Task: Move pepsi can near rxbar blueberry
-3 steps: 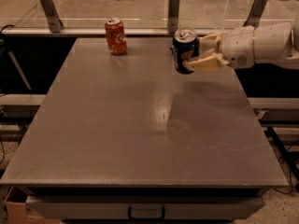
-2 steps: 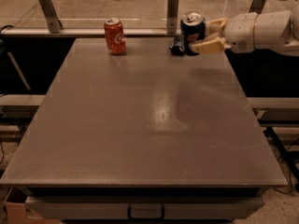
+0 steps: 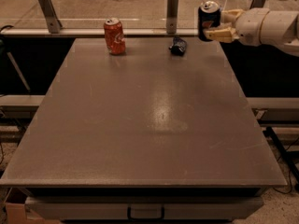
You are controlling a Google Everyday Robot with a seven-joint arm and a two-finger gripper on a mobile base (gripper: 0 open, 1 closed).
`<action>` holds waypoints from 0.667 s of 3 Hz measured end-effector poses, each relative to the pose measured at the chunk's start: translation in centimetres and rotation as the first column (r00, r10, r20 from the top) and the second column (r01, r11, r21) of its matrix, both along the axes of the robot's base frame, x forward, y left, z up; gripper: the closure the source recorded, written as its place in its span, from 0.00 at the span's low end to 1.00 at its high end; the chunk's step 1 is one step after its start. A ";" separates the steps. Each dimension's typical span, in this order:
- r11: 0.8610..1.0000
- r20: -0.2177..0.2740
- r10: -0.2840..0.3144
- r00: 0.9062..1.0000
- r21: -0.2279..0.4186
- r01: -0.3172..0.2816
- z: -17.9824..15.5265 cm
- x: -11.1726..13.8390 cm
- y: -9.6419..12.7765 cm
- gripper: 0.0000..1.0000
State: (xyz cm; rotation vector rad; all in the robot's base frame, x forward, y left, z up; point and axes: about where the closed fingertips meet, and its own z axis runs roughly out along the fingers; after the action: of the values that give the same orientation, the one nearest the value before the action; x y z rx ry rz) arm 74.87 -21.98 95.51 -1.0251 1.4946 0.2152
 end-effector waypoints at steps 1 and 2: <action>0.998 -0.028 -0.056 0.998 0.022 0.057 -1.9 0.7 -1.3 1.00; 0.996 -0.071 -0.074 0.995 0.033 0.077 -4.1 1.4 -1.4 1.00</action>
Offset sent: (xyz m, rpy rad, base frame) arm 0.0199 -0.0205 -0.0637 0.0500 0.1180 -0.1071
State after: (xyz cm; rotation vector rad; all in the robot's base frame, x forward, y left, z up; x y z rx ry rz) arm 76.26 -23.35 91.45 -0.9385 1.5840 0.2250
